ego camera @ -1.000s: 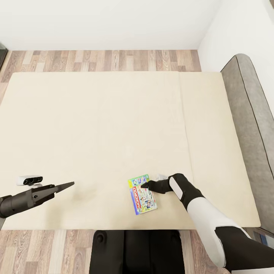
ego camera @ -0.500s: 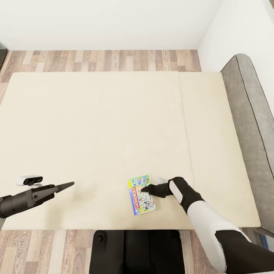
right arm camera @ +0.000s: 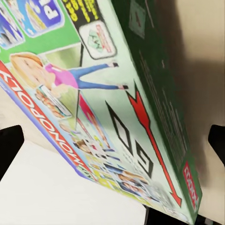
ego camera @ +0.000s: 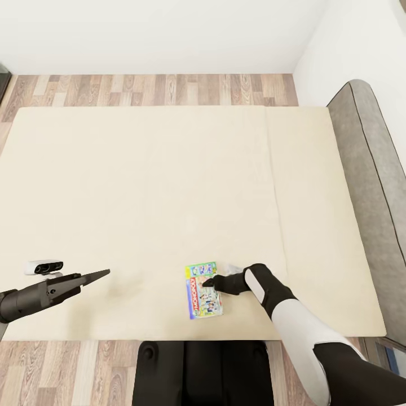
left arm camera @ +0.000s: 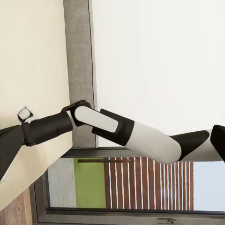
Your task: Put all the toys in the child's room - the three board games (two on the bed and one on the table), the two jigsaw puzzles on the table, and the tennis ball on the table - inside the toy box on the table in the child's room.
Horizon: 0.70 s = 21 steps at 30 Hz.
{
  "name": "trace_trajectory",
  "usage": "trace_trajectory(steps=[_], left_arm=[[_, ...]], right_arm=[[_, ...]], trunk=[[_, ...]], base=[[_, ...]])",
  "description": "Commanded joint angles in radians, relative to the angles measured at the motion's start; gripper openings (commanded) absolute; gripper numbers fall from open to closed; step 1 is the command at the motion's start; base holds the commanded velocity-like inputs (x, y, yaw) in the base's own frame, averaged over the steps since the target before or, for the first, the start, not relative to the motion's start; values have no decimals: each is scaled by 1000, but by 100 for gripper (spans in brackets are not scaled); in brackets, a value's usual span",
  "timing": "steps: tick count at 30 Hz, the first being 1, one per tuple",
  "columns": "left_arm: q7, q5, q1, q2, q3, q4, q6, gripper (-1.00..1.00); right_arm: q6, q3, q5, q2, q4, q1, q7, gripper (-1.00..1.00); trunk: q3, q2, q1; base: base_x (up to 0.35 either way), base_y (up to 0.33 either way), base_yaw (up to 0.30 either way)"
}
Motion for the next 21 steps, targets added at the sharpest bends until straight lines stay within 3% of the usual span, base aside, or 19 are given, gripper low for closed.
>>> trace_trajectory(steps=[1, 21], left_arm=[[-4, 0, 0, 0, 0, 0, 11, 100], [-4, 0, 0, 2, 1, 0, 11, 100]], right_arm=[[3, 1, -5, 2, -1, 0, -1, 100], [2, 1, -5, 12, -7, 0, -1, 100]], trunk=[[-1, -1, 1], [-1, -1, 1]], base=[[0, 0, 0], [0, 0, 0]])
